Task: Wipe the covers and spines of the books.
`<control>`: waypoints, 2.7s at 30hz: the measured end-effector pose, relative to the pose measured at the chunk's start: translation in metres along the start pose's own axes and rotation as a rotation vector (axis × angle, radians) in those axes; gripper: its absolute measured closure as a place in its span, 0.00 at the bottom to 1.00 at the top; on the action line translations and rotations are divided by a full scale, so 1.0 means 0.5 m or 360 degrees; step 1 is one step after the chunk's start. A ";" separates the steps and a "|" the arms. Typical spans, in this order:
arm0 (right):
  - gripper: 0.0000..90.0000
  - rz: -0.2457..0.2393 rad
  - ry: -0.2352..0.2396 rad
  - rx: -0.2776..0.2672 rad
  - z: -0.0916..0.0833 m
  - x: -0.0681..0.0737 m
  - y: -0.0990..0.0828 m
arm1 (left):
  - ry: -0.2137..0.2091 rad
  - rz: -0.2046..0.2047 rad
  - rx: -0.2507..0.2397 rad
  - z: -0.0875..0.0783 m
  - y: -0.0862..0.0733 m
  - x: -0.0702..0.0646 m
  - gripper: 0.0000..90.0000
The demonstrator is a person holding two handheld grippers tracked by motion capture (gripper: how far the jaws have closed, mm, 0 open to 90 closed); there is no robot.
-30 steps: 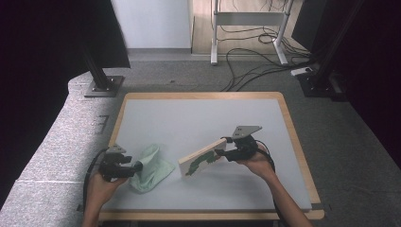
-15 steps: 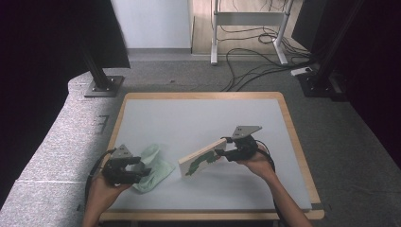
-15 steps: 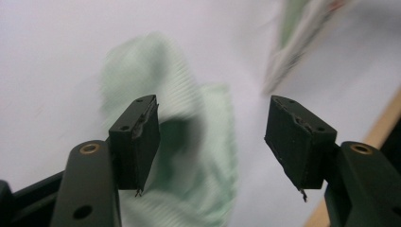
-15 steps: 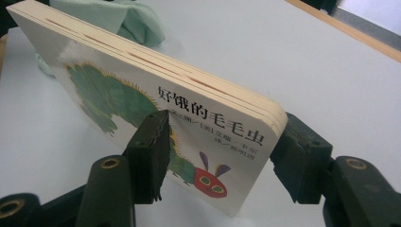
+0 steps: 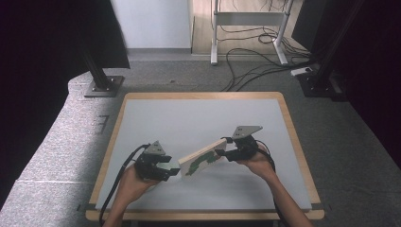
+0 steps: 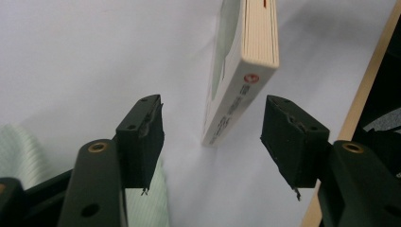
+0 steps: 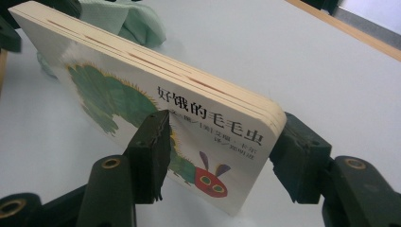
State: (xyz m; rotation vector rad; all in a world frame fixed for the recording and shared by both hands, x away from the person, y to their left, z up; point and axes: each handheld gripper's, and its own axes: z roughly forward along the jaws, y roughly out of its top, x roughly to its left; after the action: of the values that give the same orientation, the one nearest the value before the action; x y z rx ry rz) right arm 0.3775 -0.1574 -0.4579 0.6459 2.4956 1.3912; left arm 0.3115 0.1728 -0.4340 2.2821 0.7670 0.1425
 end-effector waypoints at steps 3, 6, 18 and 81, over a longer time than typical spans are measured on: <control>0.46 0.0002 0.0003 -0.0003 0.000 -0.001 0.000 | -0.0021 0.0009 -0.0004 0.014 0.006 -0.002 0.48; 0.46 0.0004 0.0005 -0.0003 -0.001 -0.001 -0.001 | -0.0016 0.0025 -0.0006 0.022 0.009 -0.002 0.56; 0.54 0.0031 -0.0003 -0.0007 -0.004 -0.005 -0.002 | -0.0036 0.0104 0.0012 0.021 0.023 0.007 0.82; 0.40 0.0255 -0.0084 0.0107 -0.040 0.069 -0.094 | 0.0202 -0.0184 -0.0084 0.073 -0.069 -0.075 0.49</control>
State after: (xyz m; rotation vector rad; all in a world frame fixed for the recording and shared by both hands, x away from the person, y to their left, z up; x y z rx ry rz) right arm 0.3267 -0.1777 -0.4863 0.9022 2.5060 1.3281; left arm 0.2756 0.1495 -0.4797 2.1885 0.9473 0.2529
